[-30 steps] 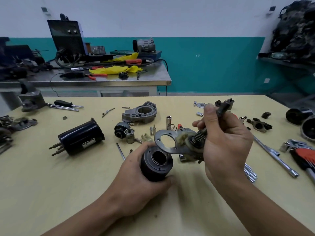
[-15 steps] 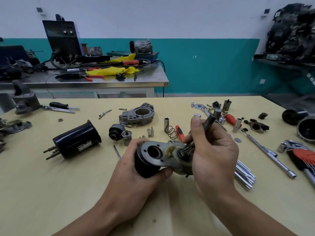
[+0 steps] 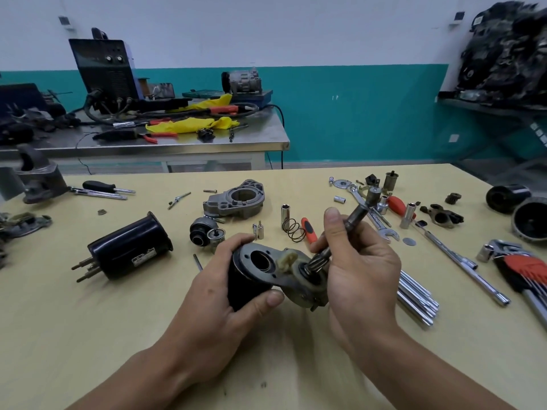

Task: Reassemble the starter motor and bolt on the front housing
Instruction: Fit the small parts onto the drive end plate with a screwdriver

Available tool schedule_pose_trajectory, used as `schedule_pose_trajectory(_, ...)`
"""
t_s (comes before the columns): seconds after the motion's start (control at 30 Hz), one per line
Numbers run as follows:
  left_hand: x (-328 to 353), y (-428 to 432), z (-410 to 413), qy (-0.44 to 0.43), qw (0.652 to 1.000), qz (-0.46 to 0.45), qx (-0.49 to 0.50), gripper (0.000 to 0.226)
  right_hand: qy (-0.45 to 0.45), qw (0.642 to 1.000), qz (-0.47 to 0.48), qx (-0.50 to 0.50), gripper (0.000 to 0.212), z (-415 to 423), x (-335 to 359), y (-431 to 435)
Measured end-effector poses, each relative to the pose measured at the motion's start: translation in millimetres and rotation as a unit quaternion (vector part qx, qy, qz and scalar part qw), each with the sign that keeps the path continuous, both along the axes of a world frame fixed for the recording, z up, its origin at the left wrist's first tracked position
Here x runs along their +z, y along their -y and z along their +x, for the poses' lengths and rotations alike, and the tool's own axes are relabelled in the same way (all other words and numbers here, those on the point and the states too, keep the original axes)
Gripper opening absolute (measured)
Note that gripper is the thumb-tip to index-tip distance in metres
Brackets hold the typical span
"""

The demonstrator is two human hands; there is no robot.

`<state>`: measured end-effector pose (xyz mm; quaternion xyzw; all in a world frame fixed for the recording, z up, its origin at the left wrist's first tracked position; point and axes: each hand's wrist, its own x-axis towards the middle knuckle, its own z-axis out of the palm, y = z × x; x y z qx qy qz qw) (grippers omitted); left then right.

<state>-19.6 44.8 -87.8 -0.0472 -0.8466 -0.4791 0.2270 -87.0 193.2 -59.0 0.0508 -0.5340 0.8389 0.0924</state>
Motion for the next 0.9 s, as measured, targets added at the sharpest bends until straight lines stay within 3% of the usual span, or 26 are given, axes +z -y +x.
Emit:
schedule_pose_trajectory(0.17,1.7,-0.7,1.8,-0.025,0.999,-0.033,0.009,0.067,0.008,1.0,0.004,0.008,0.033,2.4,-1.4,0.9)
schedule_pose_trajectory(0.33,5.7,-0.1,2.6,-0.091,0.995,-0.036,0.03,0.048,0.036,0.999,-0.013,0.035,0.03,7.4,-4.0,4.0)
schedule_pose_trajectory(0.47,18.0,17.4,2.3,-0.125,0.99,-0.06,0.04,0.03,0.049,0.992,-0.01,0.114,0.027,12.8,-7.4,7.3)
schedule_pose_trajectory(0.57,31.6,40.2,3.3,-0.145,0.984,-0.092,0.043,0.027,0.022,0.982,0.055,0.179,0.043,8.6,0.8,3.4)
schedule_pose_trajectory(0.63,39.1,56.9,3.4,-0.152,0.981,-0.104,0.068,0.027,-0.009,0.985,0.088,0.147,0.049,-7.6,7.1,-2.9)
schedule_pose_trajectory(0.7,45.1,74.2,4.2,-0.163,0.976,-0.101,0.107,0.026,-0.048,0.982,0.158,0.091,0.038,-28.1,13.4,-8.8)
schedule_pose_trajectory(0.77,49.9,91.8,5.1,-0.174,0.97,-0.08,0.15,0.023,-0.105,0.944,0.303,0.078,0.029,-45.3,13.4,-9.3)
schedule_pose_trajectory(0.9,50.9,112.1,2.4,-0.192,0.958,-0.001,0.213,0.016,-0.198,0.791,0.542,0.205,0.009,-53.7,-1.5,9.6)
